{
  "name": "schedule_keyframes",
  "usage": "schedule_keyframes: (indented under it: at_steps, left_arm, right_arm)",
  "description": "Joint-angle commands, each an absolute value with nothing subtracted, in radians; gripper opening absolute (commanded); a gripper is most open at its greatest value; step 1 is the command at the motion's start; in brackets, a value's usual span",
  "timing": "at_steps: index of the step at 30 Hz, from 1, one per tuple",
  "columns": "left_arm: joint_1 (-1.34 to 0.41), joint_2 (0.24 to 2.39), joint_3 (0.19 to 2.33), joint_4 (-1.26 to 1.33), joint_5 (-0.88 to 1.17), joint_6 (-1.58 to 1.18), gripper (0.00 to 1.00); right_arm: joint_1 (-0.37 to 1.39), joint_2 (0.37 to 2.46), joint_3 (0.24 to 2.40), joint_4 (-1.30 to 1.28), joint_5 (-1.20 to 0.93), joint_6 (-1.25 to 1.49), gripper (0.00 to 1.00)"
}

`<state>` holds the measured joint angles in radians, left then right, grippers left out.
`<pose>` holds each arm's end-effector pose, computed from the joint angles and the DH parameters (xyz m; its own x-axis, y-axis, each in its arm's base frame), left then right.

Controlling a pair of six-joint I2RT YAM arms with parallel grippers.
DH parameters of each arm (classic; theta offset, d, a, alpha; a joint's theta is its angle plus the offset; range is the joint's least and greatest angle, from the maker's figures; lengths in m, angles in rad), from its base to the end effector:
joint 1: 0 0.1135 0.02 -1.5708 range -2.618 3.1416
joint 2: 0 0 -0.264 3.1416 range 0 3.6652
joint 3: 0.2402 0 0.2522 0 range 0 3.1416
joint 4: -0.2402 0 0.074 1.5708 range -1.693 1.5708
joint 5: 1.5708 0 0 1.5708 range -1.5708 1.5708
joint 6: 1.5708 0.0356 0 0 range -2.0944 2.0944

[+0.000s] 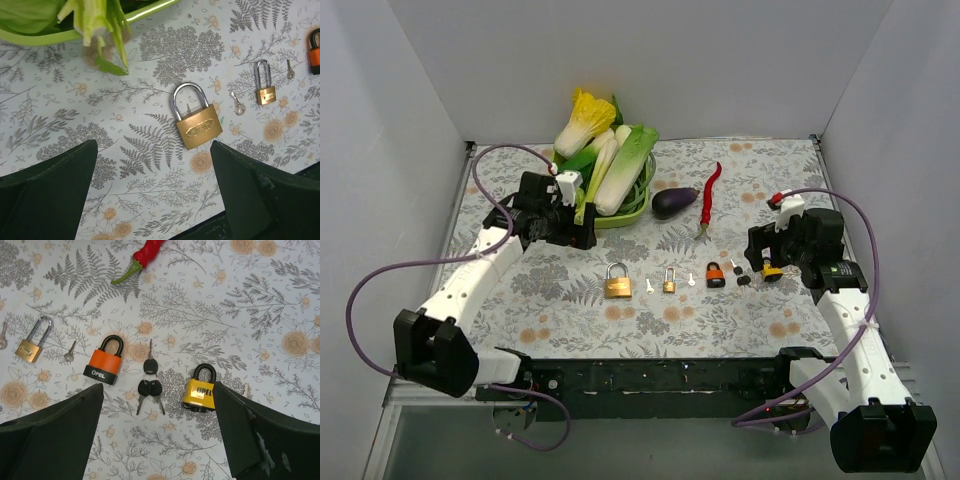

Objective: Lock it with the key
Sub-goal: Reset both arms

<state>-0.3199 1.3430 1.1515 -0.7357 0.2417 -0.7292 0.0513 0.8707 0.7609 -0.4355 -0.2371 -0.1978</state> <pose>0.2607 -0.0953 0.2961 -0.8605 -0.3964 -0.3199 -0.1766 0.8212 -0.5426 0.1921 0.0182 0.2919 -0.4587 -0.2148 -0.8622 -0.3473 0.9365 -0.0486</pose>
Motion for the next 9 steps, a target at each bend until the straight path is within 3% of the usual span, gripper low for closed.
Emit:
schedule_keyframes:
  at_steps: [1, 9]
  left_arm:
    - [-0.316, 1.243, 1.115, -0.686, 0.106, -0.719, 0.98]
    - [-0.316, 1.195, 1.13, -0.704, 0.132, -0.752, 0.98]
  right_arm:
    - [0.048, 0.854, 0.772, -0.437, -0.301, -0.244, 0.97]
    - [0.049, 0.884, 0.851, -0.46, -0.36, -0.268, 0.96]
